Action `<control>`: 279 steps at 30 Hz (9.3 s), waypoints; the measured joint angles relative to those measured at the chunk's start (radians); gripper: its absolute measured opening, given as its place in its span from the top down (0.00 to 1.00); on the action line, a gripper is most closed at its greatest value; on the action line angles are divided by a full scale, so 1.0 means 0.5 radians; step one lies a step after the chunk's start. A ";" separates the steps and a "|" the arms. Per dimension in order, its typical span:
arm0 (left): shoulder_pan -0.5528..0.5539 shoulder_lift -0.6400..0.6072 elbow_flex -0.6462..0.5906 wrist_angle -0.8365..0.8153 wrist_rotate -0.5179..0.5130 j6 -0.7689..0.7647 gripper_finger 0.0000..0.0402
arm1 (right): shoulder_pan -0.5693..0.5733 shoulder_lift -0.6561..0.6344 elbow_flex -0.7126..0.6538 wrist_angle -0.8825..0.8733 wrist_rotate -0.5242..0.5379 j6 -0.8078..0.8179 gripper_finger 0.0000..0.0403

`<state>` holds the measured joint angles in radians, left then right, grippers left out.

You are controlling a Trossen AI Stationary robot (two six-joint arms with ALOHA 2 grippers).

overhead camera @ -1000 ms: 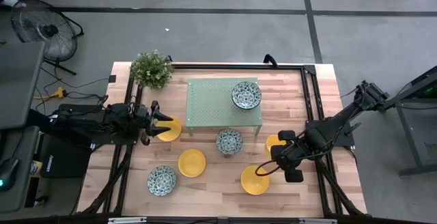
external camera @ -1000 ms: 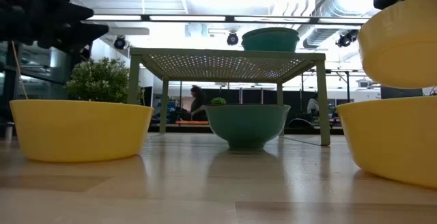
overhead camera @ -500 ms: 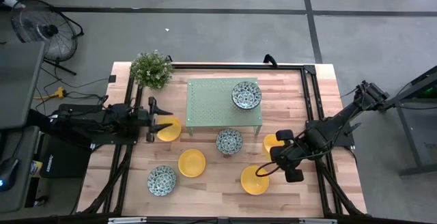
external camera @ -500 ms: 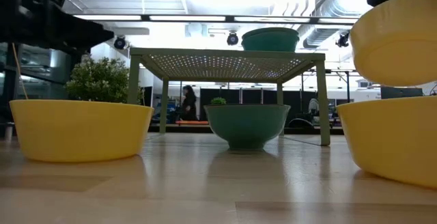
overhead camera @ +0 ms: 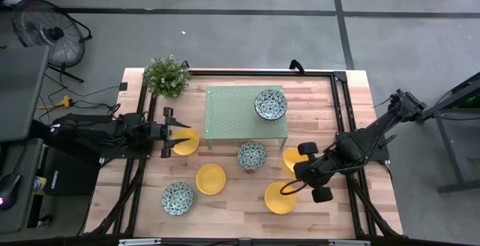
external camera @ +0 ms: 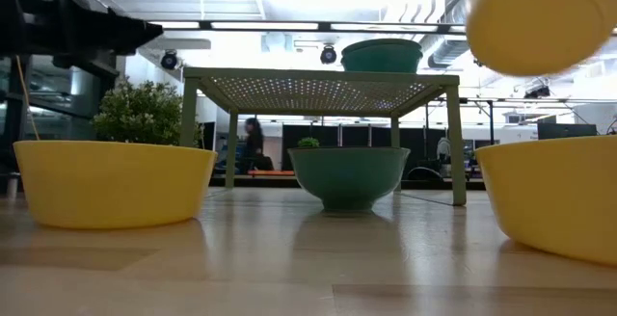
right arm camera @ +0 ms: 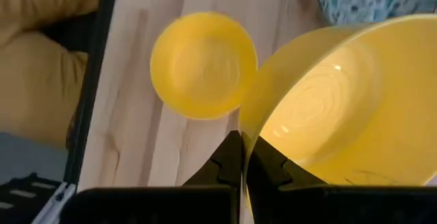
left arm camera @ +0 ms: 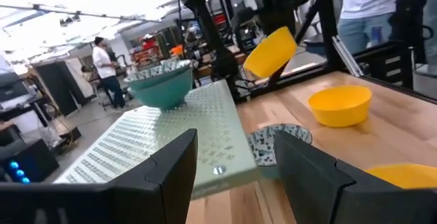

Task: Pick & Place Mini bowls
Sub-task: Put the middle right yellow bowl on the shelf, then stack the top left yellow bowl on top of the yellow bowl on the shelf

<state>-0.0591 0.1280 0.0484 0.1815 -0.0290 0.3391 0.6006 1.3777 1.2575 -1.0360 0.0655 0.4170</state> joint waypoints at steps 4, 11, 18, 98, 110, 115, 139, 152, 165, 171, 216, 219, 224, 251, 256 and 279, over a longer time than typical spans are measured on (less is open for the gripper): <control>0.000 0.222 0.155 0.002 0.064 0.104 0.53 | -0.015 0.169 0.209 -0.156 0.007 -0.145 1.00; 0.000 0.943 0.728 -0.234 0.189 0.512 0.53 | -0.062 0.473 0.537 -0.490 0.005 -0.337 1.00; 0.000 1.677 1.359 -0.636 0.298 0.850 0.53 | -0.125 0.550 0.739 -0.581 0.024 -0.539 1.00; -0.097 2.933 2.472 -0.893 0.507 2.196 0.99 | -0.391 0.578 0.829 -0.197 -0.103 -1.480 0.98; -0.097 2.931 2.484 -0.842 0.492 2.186 1.00 | -0.394 0.580 0.831 -0.087 -0.013 -1.418 0.67; -0.096 2.930 2.484 -0.876 0.429 2.179 1.00 | -0.385 0.573 0.883 -0.160 0.246 -1.412 0.54; -0.142 2.882 2.493 -1.414 -0.366 1.906 1.00 | -0.213 0.564 1.439 -0.985 0.862 -0.611 0.51; -0.202 2.889 2.970 -2.387 -0.688 1.607 1.00 | -0.180 0.528 1.417 -1.070 0.652 -0.214 0.51; 0.086 2.889 3.088 -2.807 -0.542 1.571 1.00 | -0.022 0.384 1.415 -1.071 0.992 0.065 0.52; 0.324 2.889 3.088 -2.806 -0.296 1.610 1.00 | -0.019 0.336 1.415 -1.071 1.121 0.123 0.52; 0.521 2.953 3.090 -2.820 -0.038 1.440 1.00 | -0.131 -1.140 -0.812 0.595 1.056 0.318 0.52; 0.508 2.953 3.090 -2.826 -0.039 1.436 1.00 | -0.131 -1.140 -0.812 0.595 1.055 0.317 0.52; 0.507 2.953 3.090 -2.818 -0.034 1.424 0.98 | -0.131 -1.140 -0.812 0.594 1.052 0.317 0.52; 0.509 2.932 3.087 -2.736 -0.135 1.398 0.66 | -0.130 -1.138 -0.812 0.586 1.004 0.317 0.52; 0.509 2.927 3.087 -2.761 -0.136 1.365 0.64 | -0.130 -1.138 -0.812 0.585 1.004 0.318 0.52; 0.509 2.861 3.695 -3.517 -0.141 0.676 0.63 | -0.130 -1.132 -0.811 0.493 0.961 0.390 0.52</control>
<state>0.1955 1.5585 1.8961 -1.5770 -0.0994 0.6770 0.5354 0.8116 0.8520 -0.7895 0.5461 0.6121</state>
